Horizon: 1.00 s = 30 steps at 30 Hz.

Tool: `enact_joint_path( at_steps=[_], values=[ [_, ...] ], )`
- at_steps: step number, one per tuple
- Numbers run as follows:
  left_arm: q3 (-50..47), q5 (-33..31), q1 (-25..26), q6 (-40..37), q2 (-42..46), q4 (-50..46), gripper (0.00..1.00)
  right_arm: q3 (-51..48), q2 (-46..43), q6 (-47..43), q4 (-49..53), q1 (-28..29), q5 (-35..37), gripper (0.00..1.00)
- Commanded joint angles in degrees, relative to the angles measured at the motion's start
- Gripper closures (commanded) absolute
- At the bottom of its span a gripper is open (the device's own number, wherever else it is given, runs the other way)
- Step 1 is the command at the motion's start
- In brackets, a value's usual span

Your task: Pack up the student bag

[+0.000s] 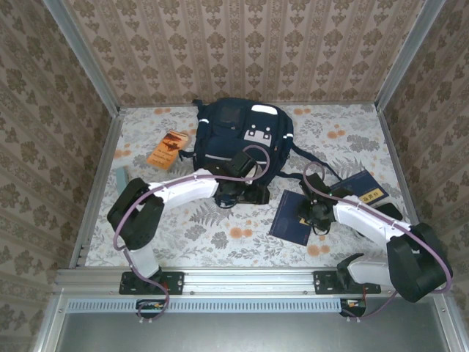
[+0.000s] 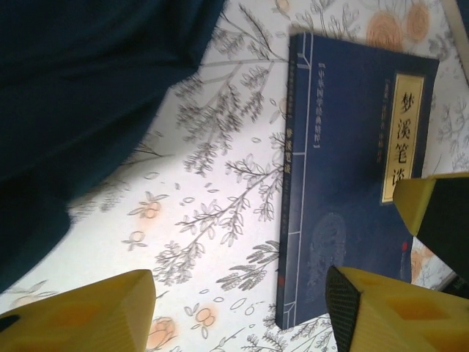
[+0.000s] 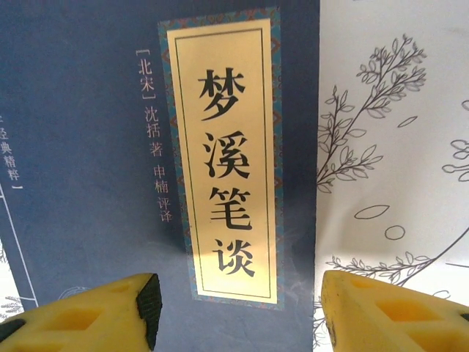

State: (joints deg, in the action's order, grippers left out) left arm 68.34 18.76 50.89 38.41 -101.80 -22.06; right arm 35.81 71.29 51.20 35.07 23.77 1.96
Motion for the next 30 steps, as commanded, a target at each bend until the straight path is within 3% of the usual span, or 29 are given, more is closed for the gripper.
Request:
enact_joint_path(
  at_steps=[1, 5, 13, 24, 30],
  values=[
    [1.18, 3.26, 1.80, 1.99, -2.83, 1.75, 0.37, -0.69, -1.54, -0.21, 3.23, -0.32, 2.98, 0.39],
    [1.36, 4.64, 3.21, 4.63, -4.59, 4.34, 0.41, -0.98, -0.70, -1.37, 3.02, -1.20, 3.13, 0.39],
    [3.16, 7.16, 5.27, 7.83, -8.80, 6.42, 0.50, -1.01, 3.28, -3.94, 0.07, -1.55, -0.48, 0.54],
    [6.06, 5.20, 6.58, 10.37, -12.85, 2.08, 0.50, -1.44, 5.27, -3.92, -3.59, -1.56, -7.11, 0.56],
    [5.46, 10.61, 6.71, 11.37, -13.46, 6.17, 0.54, -1.66, 6.47, -3.65, -5.96, -1.54, -9.37, 0.57]
  ],
)
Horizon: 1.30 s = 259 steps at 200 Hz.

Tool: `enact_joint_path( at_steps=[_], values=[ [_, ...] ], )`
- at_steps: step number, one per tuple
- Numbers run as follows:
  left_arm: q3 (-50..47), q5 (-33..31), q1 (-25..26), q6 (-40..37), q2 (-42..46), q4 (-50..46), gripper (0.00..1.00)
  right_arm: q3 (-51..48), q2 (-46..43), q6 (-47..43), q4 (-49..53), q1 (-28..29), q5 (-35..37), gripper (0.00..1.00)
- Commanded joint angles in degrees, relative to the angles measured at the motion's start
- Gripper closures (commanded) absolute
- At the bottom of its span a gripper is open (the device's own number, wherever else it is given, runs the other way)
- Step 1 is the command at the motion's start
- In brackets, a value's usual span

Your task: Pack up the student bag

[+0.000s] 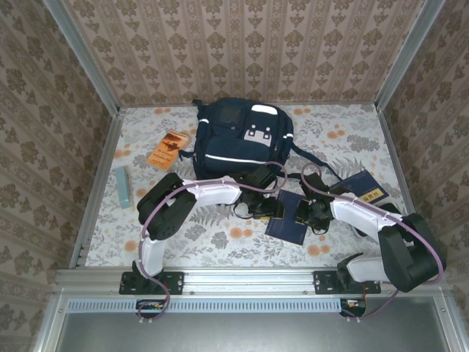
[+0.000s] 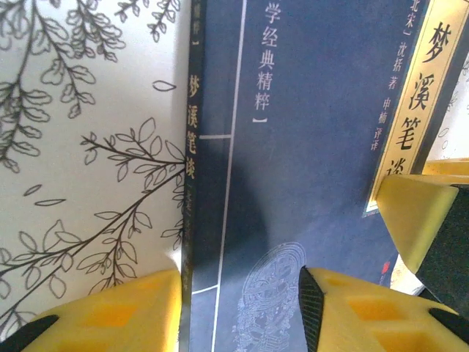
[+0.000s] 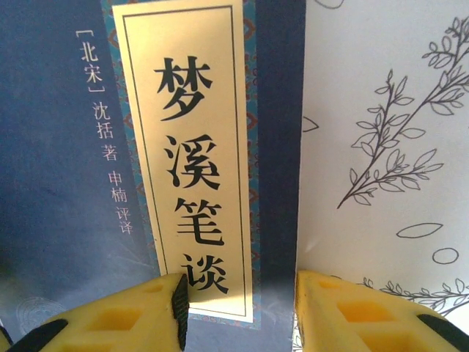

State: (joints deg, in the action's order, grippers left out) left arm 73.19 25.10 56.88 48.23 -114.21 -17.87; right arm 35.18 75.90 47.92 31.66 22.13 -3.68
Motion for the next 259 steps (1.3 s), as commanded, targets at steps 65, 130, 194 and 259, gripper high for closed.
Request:
enact_joint_path(
  at_steps=[65, 130, 194, 259],
  values=[
    [-3.13, 11.37, -0.59, 6.09, 7.02, 14.36, 0.58, -0.24, 2.77, 0.15, -3.27, 0.11, -4.40, 0.58],
    [-5.08, 13.04, -0.77, 9.05, 6.41, 17.52, 0.58, -0.02, 2.98, 0.47, -4.81, 0.02, -5.25, 0.58],
    [-6.14, 9.02, -1.10, 16.10, 4.10, 17.74, 0.52, 0.08, 3.28, 1.01, -6.06, 0.06, -6.16, 0.58],
    [-9.18, 7.81, -0.75, 24.89, 4.02, 24.97, 0.57, -0.09, 3.03, 1.43, -7.13, 0.06, -6.66, 0.60]
  ],
)
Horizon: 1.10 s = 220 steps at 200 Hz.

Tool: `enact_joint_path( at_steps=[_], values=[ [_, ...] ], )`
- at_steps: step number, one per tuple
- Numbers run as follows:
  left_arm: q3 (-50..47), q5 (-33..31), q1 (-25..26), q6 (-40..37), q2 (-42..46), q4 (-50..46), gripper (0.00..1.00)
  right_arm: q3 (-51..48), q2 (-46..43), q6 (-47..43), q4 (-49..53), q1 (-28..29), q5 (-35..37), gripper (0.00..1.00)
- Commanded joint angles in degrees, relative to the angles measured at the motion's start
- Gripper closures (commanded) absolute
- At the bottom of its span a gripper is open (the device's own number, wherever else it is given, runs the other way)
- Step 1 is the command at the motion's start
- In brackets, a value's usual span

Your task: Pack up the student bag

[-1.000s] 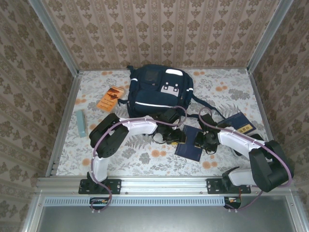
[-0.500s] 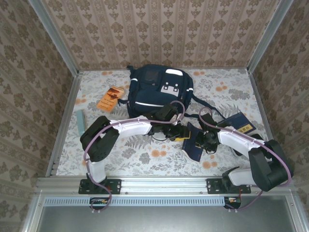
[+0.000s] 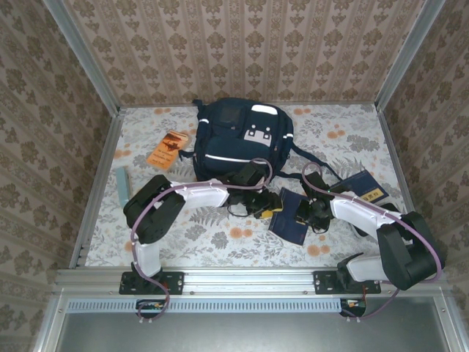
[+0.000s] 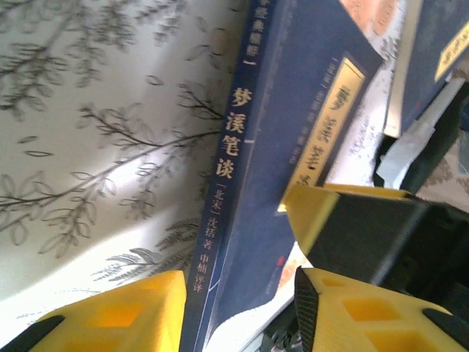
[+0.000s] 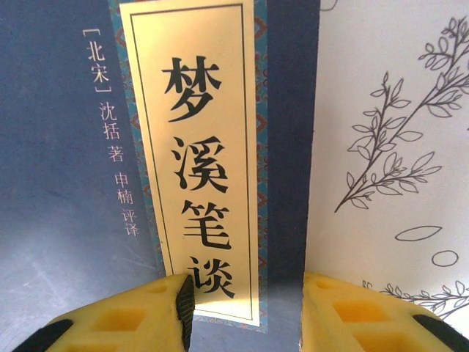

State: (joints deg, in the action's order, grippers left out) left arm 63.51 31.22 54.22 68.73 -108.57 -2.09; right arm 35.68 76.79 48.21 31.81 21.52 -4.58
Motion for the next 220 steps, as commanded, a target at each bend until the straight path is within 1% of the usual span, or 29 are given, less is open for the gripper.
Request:
enact_joint_path(
  at_steps=[1, 15, 27, 61, 64, 77, 93, 104, 132, 136, 176, 220],
  values=[
    [0.49, 1.63, 1.93, 4.43, -1.67, 9.24, 0.57, -0.64, 2.13, 1.17, -7.33, 0.69, -5.82, 0.60],
    [0.81, 1.88, 2.10, 4.75, -2.03, 9.81, 0.58, -0.79, 2.13, 1.01, -7.84, 0.64, -6.22, 0.61],
    [0.91, 2.40, 2.19, 5.46, -2.42, 10.95, 0.59, -0.81, 2.22, 0.92, -8.15, 0.67, -6.40, 0.63],
    [1.07, 3.85, 2.16, 6.56, -3.18, 13.77, 0.63, -0.75, 2.48, 0.52, -9.37, 0.64, -7.15, 0.66],
    [1.09, 3.85, 2.20, 6.45, -3.14, 13.78, 0.63, -0.78, 3.91, 0.42, -9.45, 0.63, -7.12, 0.67],
    [1.46, 4.26, 2.23, 5.98, -3.05, 13.64, 0.64, -0.63, 4.88, 0.22, -9.74, 0.63, -7.12, 0.69],
    [1.45, 3.71, 2.23, 4.82, -2.53, 12.29, 0.65, -0.31, 5.50, -0.17, -9.75, 0.63, -7.02, 0.76],
    [1.84, 2.86, 2.19, 3.25, -2.35, 9.50, 0.65, -0.13, 5.07, -0.23, -9.57, 0.63, -6.73, 0.82],
    [1.82, 1.57, 2.04, 1.03, -2.82, 6.27, 0.67, 1.50, 3.28, -1.06, -6.03, 0.68, -4.74, 0.98],
    [1.80, 1.48, 2.04, 0.83, -2.93, 6.02, 0.67, 1.85, 1.48, -1.21, -5.36, 0.63, -4.39, 1.00],
    [1.01, 0.74, 0.45, -1.49, -2.24, 4.22, 0.65, 5.37, -3.74, -3.52, 1.82, 0.63, -1.69, 1.00],
    [1.10, 0.09, -1.51, -7.42, 1.12, -0.98, 0.58, 10.10, -8.05, -6.66, 5.65, 0.64, -3.18, 1.00]
  ],
)
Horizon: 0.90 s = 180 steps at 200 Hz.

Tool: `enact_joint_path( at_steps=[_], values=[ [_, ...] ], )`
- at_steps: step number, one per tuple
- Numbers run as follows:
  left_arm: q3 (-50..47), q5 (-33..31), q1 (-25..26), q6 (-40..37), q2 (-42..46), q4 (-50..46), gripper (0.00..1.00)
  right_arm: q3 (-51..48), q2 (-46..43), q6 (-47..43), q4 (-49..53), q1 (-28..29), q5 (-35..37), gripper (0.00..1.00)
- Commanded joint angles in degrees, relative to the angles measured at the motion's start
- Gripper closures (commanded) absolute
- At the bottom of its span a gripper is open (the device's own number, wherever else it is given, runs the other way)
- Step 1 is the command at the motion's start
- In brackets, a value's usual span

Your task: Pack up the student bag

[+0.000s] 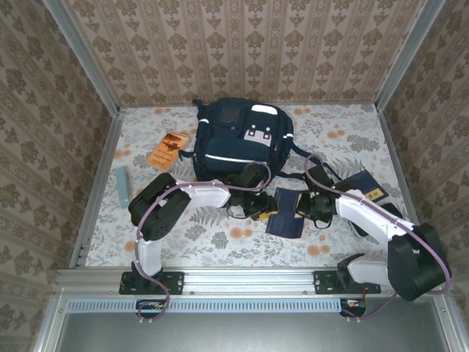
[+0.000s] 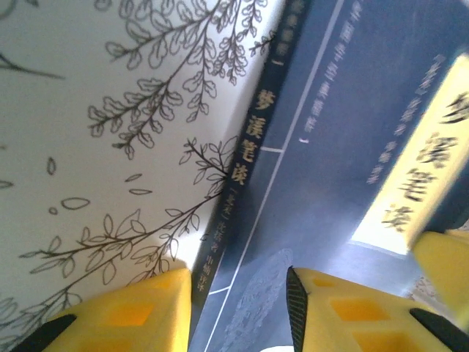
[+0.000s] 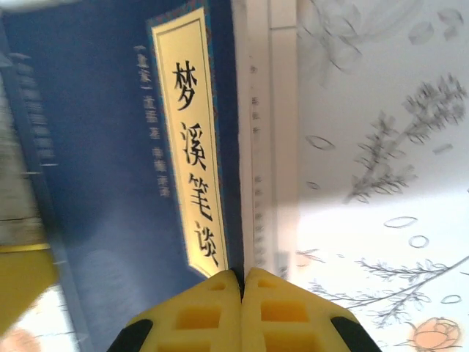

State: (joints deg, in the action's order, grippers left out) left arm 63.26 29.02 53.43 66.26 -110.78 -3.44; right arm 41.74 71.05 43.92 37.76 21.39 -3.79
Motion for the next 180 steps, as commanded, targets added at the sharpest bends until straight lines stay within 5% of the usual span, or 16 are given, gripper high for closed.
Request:
enact_joint_path(
  at_steps=[1, 48, 110, 132, 180],
  values=[
    [1.38, 2.33, -0.80, -5.11, 3.35, 0.33, 0.58, 4.14, -2.35, -2.41, -0.26, 0.77, -4.00, 1.00],
    [0.47, 1.68, -3.19, -8.00, 6.55, -1.52, 0.53, 7.96, -3.82, -4.77, 0.31, 0.76, -6.22, 1.00],
    [-4.28, 6.18, -11.08, -12.78, 18.19, -1.06, 0.18, 15.56, -8.20, -10.03, -1.69, -1.37, -17.28, 1.00],
    [-7.31, 11.18, -14.28, -11.53, 20.46, 3.93, 0.08, 17.75, -7.65, -10.08, -4.01, -1.96, -22.62, 1.00],
    [-12.29, 18.66, -17.46, -4.34, 21.92, 20.60, 0.05, 20.74, -4.09, -6.80, -11.54, -2.48, -31.13, 1.00]
  ],
)
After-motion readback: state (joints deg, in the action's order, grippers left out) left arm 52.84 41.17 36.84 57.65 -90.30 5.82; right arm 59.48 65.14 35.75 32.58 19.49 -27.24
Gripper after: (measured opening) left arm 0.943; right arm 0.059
